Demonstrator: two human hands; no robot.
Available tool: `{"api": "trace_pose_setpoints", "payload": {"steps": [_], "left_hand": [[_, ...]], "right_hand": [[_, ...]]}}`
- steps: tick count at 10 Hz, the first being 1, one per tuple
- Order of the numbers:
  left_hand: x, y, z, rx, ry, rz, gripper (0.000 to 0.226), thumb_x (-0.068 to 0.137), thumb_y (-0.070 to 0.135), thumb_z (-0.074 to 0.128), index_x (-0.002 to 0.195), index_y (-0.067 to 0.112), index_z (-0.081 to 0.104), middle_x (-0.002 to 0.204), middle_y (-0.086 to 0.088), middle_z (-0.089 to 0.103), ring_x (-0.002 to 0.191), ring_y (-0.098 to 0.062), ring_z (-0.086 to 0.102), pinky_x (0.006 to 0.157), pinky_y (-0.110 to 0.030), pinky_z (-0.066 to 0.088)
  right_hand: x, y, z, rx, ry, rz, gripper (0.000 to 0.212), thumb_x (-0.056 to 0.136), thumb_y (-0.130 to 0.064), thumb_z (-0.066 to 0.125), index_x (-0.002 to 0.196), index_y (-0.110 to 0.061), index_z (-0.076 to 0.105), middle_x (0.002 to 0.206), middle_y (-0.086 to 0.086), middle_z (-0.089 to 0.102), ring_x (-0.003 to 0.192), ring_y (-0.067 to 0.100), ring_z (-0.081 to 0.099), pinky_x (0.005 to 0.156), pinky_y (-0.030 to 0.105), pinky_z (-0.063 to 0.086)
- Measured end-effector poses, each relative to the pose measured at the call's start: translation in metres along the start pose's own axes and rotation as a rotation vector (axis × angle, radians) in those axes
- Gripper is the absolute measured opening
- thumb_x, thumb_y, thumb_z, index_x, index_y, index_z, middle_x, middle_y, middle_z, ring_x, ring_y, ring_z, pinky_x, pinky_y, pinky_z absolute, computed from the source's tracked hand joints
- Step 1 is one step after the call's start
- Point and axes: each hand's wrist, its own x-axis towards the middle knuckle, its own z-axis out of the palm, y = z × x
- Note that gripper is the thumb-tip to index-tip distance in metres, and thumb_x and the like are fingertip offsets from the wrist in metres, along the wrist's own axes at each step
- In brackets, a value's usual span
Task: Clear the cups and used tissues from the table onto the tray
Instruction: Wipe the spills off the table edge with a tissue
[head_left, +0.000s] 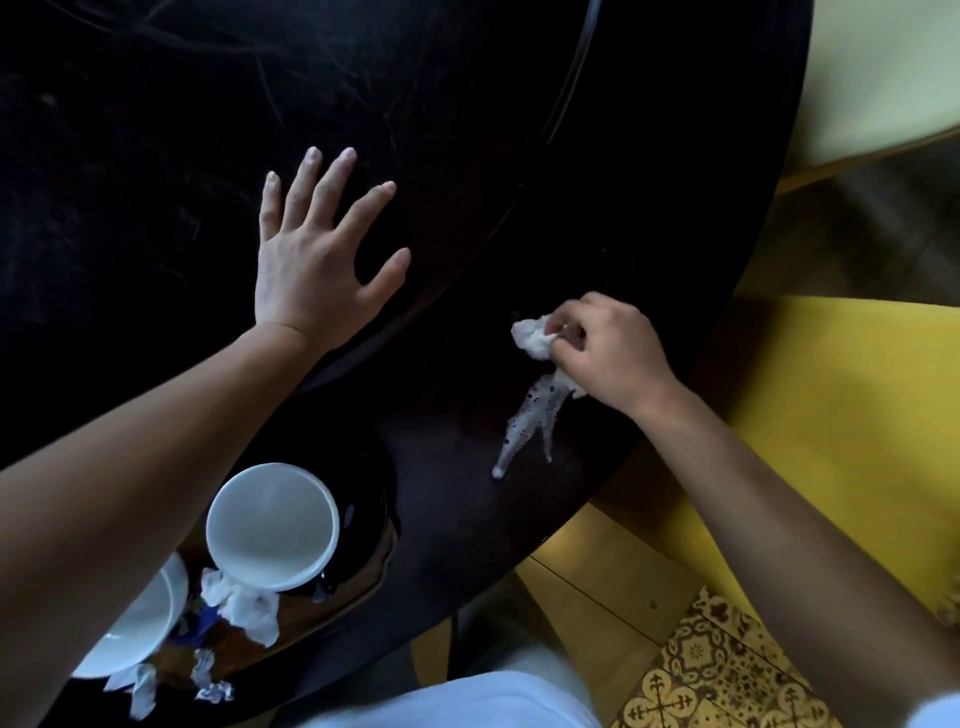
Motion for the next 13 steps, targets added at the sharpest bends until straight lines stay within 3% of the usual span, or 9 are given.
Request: {"api": "trace_pose_setpoints", "payload": {"steps": [1, 3, 4, 5, 6, 8, 9, 11, 13], "left_hand": [[0.0, 0.0, 0.0, -0.005, -0.003, -0.005, 0.061, 0.099, 0.06, 0.048, 0.152, 0.031, 0.044, 0.169, -0.004, 0.025, 0.158, -0.029, 0.011, 0.127, -0.056, 0.003], [0.0, 0.0, -0.001, 0.002, -0.008, -0.009, 0.061, 0.099, 0.06, 0.048, 0.153, 0.032, 0.043, 0.169, -0.003, 0.024, 0.158, -0.028, 0.011, 0.127, -0.056, 0.004], [-0.001, 0.0, -0.001, 0.003, -0.019, -0.015, 0.062, 0.098, 0.061, 0.047, 0.153, 0.033, 0.042, 0.169, -0.002, 0.023, 0.159, -0.028, 0.009, 0.127, -0.056, 0.003], [0.0, 0.001, -0.001, 0.009, -0.03, -0.028, 0.062, 0.098, 0.062, 0.047, 0.153, 0.034, 0.04, 0.17, -0.001, 0.021, 0.159, -0.026, 0.007, 0.127, -0.054, 0.002], [0.001, 0.002, -0.002, 0.004, -0.037, -0.03, 0.062, 0.098, 0.062, 0.047, 0.154, 0.035, 0.039, 0.17, -0.001, 0.02, 0.159, -0.026, 0.006, 0.127, -0.054, 0.001], [0.001, 0.003, -0.002, 0.003, -0.035, -0.042, 0.062, 0.098, 0.062, 0.048, 0.153, 0.035, 0.04, 0.17, 0.0, 0.021, 0.159, -0.025, 0.006, 0.127, -0.053, 0.0], [0.001, 0.001, -0.002, -0.001, -0.029, -0.031, 0.062, 0.097, 0.062, 0.048, 0.153, 0.035, 0.04, 0.17, -0.001, 0.021, 0.159, -0.026, 0.007, 0.127, -0.054, 0.001], [0.0, 0.002, -0.003, 0.007, -0.032, -0.031, 0.063, 0.097, 0.063, 0.047, 0.153, 0.035, 0.04, 0.17, -0.001, 0.021, 0.159, -0.026, 0.008, 0.127, -0.055, 0.002], [0.001, 0.002, -0.002, 0.008, -0.029, -0.03, 0.063, 0.097, 0.062, 0.047, 0.153, 0.035, 0.04, 0.17, -0.001, 0.021, 0.159, -0.026, 0.008, 0.127, -0.054, 0.002]], "right_hand": [[-0.029, -0.004, -0.002, 0.106, 0.067, -0.022, 0.013, 0.084, -0.016, 0.067, 0.095, -0.021, 0.074, 0.083, -0.013, 0.052, 0.068, 0.002, 0.05, 0.066, 0.025, 0.046], [-0.113, -0.024, 0.05, 0.147, -0.056, -0.201, 0.017, 0.087, -0.005, 0.065, 0.098, -0.018, 0.07, 0.095, -0.002, 0.06, 0.081, 0.013, 0.061, 0.071, 0.03, 0.057], [-0.128, -0.018, 0.066, 0.097, -0.012, -0.212, 0.016, 0.089, -0.008, 0.061, 0.098, -0.017, 0.07, 0.093, -0.002, 0.059, 0.082, 0.013, 0.058, 0.068, 0.028, 0.055], [-0.111, -0.012, 0.063, -0.008, 0.066, -0.194, 0.014, 0.086, -0.006, 0.067, 0.095, -0.017, 0.07, 0.09, 0.001, 0.061, 0.078, 0.019, 0.059, 0.061, 0.034, 0.054], [-0.073, -0.001, 0.047, -0.059, 0.173, -0.111, 0.01, 0.087, -0.014, 0.068, 0.095, -0.017, 0.072, 0.093, 0.002, 0.063, 0.082, 0.023, 0.062, 0.066, 0.037, 0.054], [-0.023, 0.007, 0.004, 0.067, 0.271, 0.013, 0.016, 0.086, -0.022, 0.066, 0.098, -0.022, 0.076, 0.093, 0.0, 0.068, 0.083, 0.021, 0.067, 0.072, 0.034, 0.055], [-0.002, 0.022, -0.016, 0.081, 0.404, 0.074, 0.019, 0.084, -0.021, 0.064, 0.1, -0.022, 0.074, 0.091, 0.001, 0.069, 0.081, 0.022, 0.066, 0.071, 0.037, 0.054], [0.008, 0.029, -0.007, 0.012, 0.296, 0.175, 0.027, 0.09, -0.023, 0.061, 0.114, -0.023, 0.072, 0.106, 0.008, 0.068, 0.096, 0.031, 0.067, 0.078, 0.04, 0.055], [-0.051, 0.001, 0.033, 0.035, 0.191, 0.098, 0.02, 0.088, -0.019, 0.065, 0.107, -0.022, 0.072, 0.105, 0.004, 0.065, 0.092, 0.029, 0.068, 0.075, 0.035, 0.055]]}}
